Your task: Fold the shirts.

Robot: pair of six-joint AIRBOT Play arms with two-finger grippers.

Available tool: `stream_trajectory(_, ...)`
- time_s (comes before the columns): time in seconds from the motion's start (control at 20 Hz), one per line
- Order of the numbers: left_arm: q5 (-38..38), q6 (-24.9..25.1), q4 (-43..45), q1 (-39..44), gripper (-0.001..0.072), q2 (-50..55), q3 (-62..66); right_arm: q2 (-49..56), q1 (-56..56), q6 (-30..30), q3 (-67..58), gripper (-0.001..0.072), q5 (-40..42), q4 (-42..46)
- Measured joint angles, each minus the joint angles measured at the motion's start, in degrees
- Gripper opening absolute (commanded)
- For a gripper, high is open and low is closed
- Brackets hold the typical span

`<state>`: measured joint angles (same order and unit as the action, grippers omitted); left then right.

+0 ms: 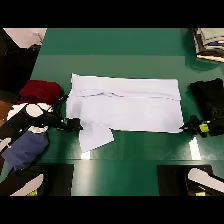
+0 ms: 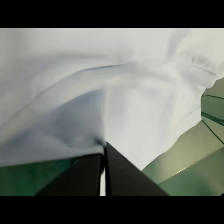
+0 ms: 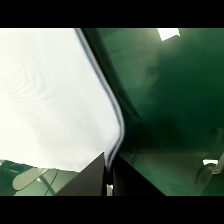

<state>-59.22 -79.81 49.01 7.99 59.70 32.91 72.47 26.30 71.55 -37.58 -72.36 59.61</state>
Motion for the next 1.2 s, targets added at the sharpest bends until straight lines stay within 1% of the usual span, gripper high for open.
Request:
stream_trajectory(0.2,-3.5,0.4,1.9,0.0,0.0027,-1.5,0.0,-1.2,-0.5,-0.1,0.1,0.0013,-0.5,2.2)
stream_trajectory(0.35,-7.9,0.1,4.5,0.0,0.0027,-6.6,0.0,-5.8,-0.6,0.0,0.3,0.0012,-3.5,9.6)
stream_trajectory(0.55,-15.3,-3.5,6.7,0.0,0.0028,-15.5,-0.1,-14.4,-0.8,1.8,0.2,0.0013,-9.5,14.9)
stream_trajectory(0.7,-18.1,-5.4,6.7,0.0,0.0028,-19.0,3.2,-20.0,-0.8,2.9,-0.7,0.0013,-11.0,14.4)
stream_trajectory(0.85,-15.8,-5.7,8.4,0.0,0.0028,-17.6,9.1,-22.0,-0.8,3.4,-4.3,0.0013,-10.5,10.1)
stream_trajectory(0.95,-12.4,-4.9,9.9,0.0,0.0029,-13.4,13.5,-20.5,-2.1,3.6,-8.2,0.0013,-9.1,7.1)
stream_trajectory(1.2,-2.7,-2.9,11.6,-0.1,0.0029,1.5,24.8,-9.4,-8.4,4.7,-19.7,0.0013,-5.2,4.2)
